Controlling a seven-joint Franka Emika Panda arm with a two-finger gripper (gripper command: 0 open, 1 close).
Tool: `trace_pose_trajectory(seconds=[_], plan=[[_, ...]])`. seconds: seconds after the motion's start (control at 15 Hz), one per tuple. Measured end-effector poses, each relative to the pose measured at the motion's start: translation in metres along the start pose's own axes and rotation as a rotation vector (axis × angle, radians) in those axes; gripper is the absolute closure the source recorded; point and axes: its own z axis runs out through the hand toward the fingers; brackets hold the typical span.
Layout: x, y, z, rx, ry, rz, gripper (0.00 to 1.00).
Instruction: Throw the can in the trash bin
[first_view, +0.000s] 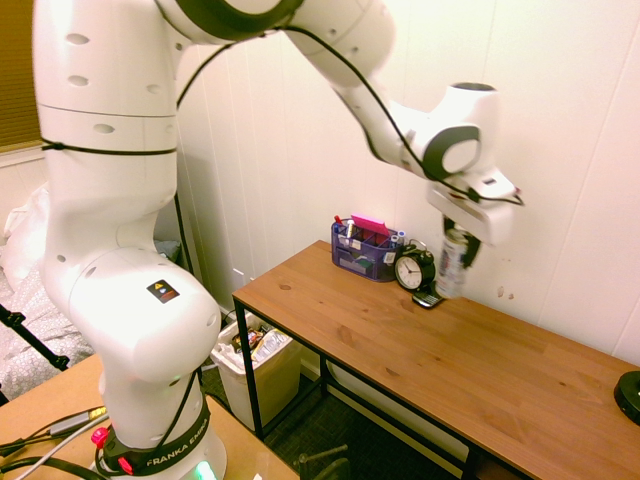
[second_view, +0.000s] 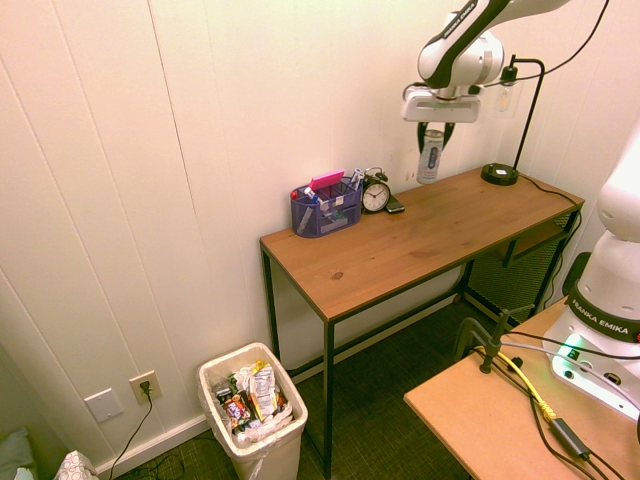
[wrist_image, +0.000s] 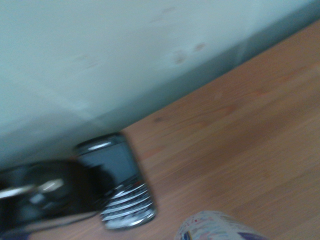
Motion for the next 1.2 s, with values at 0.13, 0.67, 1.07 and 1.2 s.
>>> trace_pose_trajectory(seconds=[0.13, 0.67, 1.07, 1.2], plan=[[-0.094, -0.030, -0.053, 0.008, 0.022, -0.105, 1.00], [-0.362, -0.103, -0.064, 0.009, -0.087, -0.551, 1.00], [-0.447, -0.150, 0.059, -0.089, -0.201, -0.716, 1.00], [-0.452, -0.155, 0.114, -0.137, -0.235, -0.738, 1.00]])
